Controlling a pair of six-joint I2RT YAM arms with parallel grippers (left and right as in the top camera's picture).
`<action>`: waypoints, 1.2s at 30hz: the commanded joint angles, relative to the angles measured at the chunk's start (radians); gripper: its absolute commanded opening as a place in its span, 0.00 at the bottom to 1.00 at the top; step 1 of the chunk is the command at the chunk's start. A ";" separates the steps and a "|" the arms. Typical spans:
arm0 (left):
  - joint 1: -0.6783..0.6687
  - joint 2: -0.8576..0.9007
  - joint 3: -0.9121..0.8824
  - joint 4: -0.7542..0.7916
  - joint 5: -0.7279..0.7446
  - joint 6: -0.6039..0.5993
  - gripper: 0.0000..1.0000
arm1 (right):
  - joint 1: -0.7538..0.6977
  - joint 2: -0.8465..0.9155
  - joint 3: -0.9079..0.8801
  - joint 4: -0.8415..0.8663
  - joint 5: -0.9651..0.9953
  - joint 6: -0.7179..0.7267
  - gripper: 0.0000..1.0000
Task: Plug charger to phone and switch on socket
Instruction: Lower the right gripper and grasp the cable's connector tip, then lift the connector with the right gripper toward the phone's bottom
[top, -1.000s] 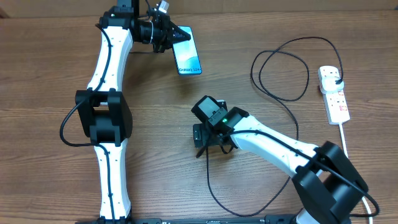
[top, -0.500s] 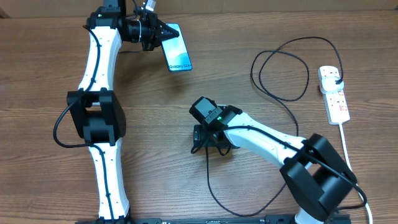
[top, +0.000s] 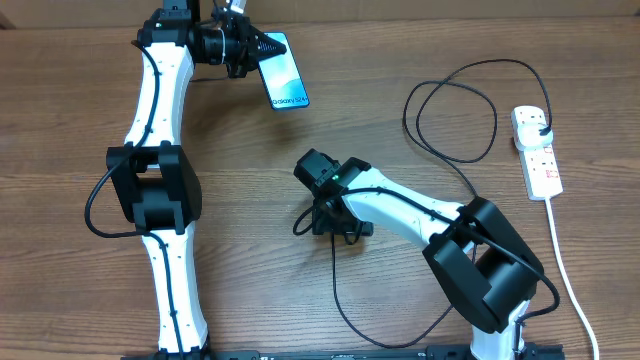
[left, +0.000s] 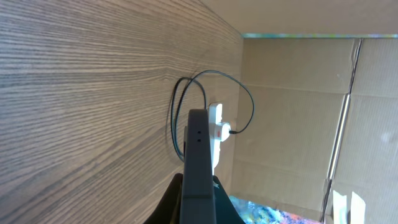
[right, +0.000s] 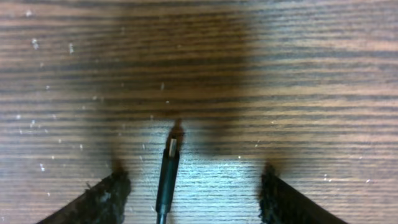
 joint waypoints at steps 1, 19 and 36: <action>0.008 -0.006 0.010 0.016 0.042 -0.015 0.04 | 0.006 0.037 0.047 -0.015 0.003 0.001 0.62; 0.011 -0.006 0.010 0.015 0.050 -0.017 0.04 | 0.006 0.074 0.088 -0.053 -0.015 0.002 0.12; 0.028 -0.006 0.010 0.074 0.183 -0.030 0.04 | -0.041 0.074 0.124 -0.082 -0.031 -0.007 0.04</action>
